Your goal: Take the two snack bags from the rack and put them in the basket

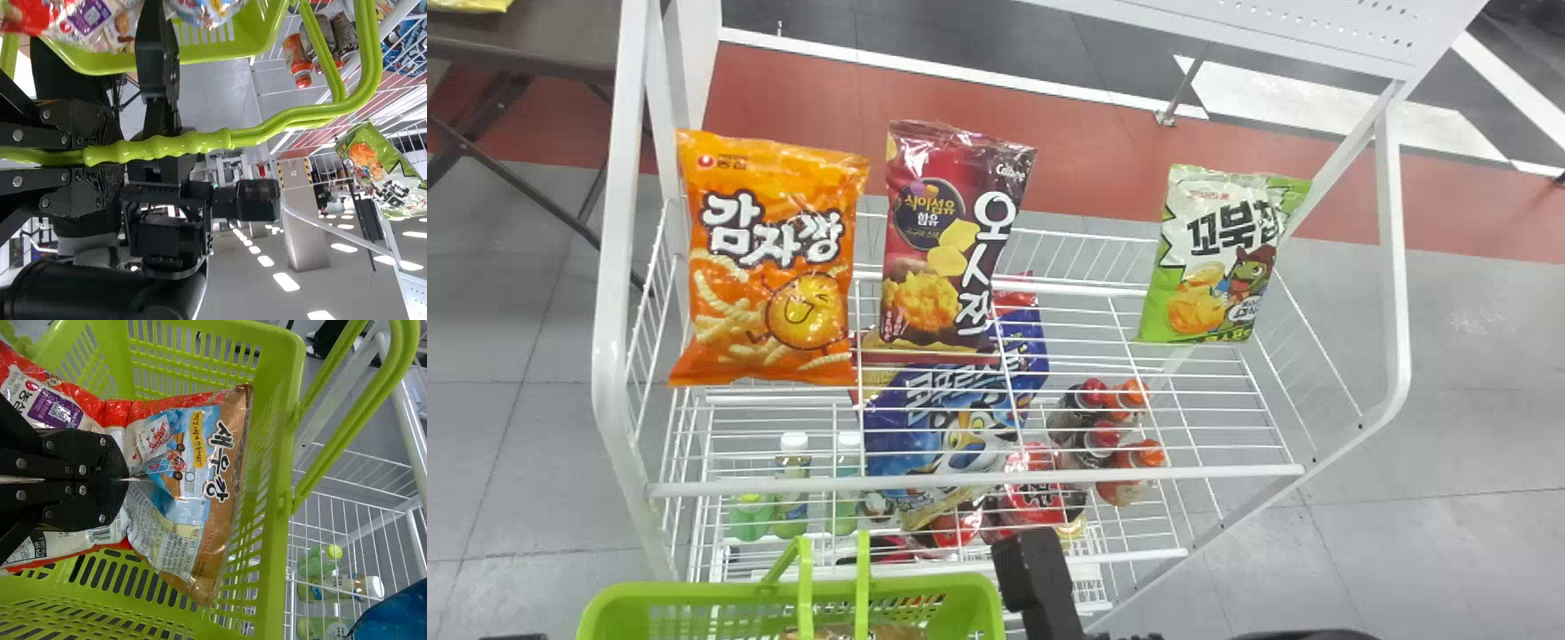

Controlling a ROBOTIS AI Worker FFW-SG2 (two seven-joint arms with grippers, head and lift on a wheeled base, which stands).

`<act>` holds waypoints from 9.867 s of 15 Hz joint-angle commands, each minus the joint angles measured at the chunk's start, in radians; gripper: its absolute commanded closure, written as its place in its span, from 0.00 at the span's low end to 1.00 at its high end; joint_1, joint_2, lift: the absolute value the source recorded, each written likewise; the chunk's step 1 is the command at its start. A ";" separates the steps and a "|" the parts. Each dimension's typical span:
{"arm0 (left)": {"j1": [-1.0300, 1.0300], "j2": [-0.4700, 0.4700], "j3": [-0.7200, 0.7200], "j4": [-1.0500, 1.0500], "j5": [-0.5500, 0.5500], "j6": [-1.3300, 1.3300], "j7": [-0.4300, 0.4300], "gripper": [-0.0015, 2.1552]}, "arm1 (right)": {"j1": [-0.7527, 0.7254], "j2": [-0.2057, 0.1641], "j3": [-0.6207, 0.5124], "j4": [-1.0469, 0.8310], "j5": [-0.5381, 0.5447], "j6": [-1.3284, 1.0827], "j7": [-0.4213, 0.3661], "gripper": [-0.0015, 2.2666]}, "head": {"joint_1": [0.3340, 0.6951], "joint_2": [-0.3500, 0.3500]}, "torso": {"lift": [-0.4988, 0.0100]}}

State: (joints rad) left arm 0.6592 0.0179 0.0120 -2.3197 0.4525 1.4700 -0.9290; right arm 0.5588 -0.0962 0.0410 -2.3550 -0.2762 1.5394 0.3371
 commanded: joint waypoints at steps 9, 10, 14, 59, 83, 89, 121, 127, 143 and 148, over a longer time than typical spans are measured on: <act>-0.019 0.004 -0.004 -0.001 0.002 0.023 0.007 0.73 | -0.013 -0.008 -0.144 -0.168 0.002 0.033 0.013 0.03 | 1.00 0.00 | 0.96; -0.018 0.005 -0.007 -0.001 0.002 0.023 0.007 0.73 | -0.005 -0.008 -0.174 -0.175 0.014 -0.009 0.011 0.04 | 1.00 0.00 | 0.96; -0.003 0.008 -0.012 -0.001 0.000 0.023 0.006 0.73 | -0.013 0.000 -0.266 -0.055 0.040 -0.712 0.008 0.04 | 1.00 0.00 | 0.96; 0.062 0.010 -0.044 -0.010 -0.067 0.014 0.030 0.73 | -0.298 -0.069 -0.483 0.424 0.018 -1.230 -0.055 0.99 | 1.00 0.00 | 0.96; 0.054 0.000 -0.069 -0.023 -0.060 -0.019 0.027 0.73 | 0.109 0.000 -0.127 -0.101 -0.087 0.033 0.046 0.99 | 1.00 0.00 | 0.96; 0.056 0.000 -0.067 -0.024 -0.060 -0.019 0.019 0.73 | 0.109 -0.036 -0.082 -0.020 -0.012 0.033 0.046 0.42 | 1.00 0.00 | 0.96; 0.132 -0.009 -0.055 -0.012 -0.064 -0.139 0.004 0.73 | 0.352 0.073 -0.058 0.022 0.198 -1.562 -0.153 0.04 | 1.00 0.00 | 0.96; 0.137 -0.007 -0.053 -0.012 -0.064 -0.139 0.002 0.73 | 0.357 0.072 -0.055 0.013 0.204 -1.555 -0.153 0.04 | 1.00 0.00 | 0.96; 0.132 -0.013 -0.060 -0.004 -0.066 -0.139 0.002 0.73 | 0.360 0.072 -0.053 -0.004 0.206 -1.552 -0.150 0.04 | 1.00 0.00 | 0.96; 0.140 -0.013 -0.060 -0.010 -0.064 -0.139 -0.005 0.73 | 0.360 0.075 -0.053 -0.010 0.203 -1.552 -0.150 0.04 | 1.00 0.00 | 0.96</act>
State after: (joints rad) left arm 0.7955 0.0046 -0.0475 -2.3280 0.3870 1.3309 -0.9321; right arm 0.9188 -0.0231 -0.0129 -2.3624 -0.0731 -0.0130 0.1871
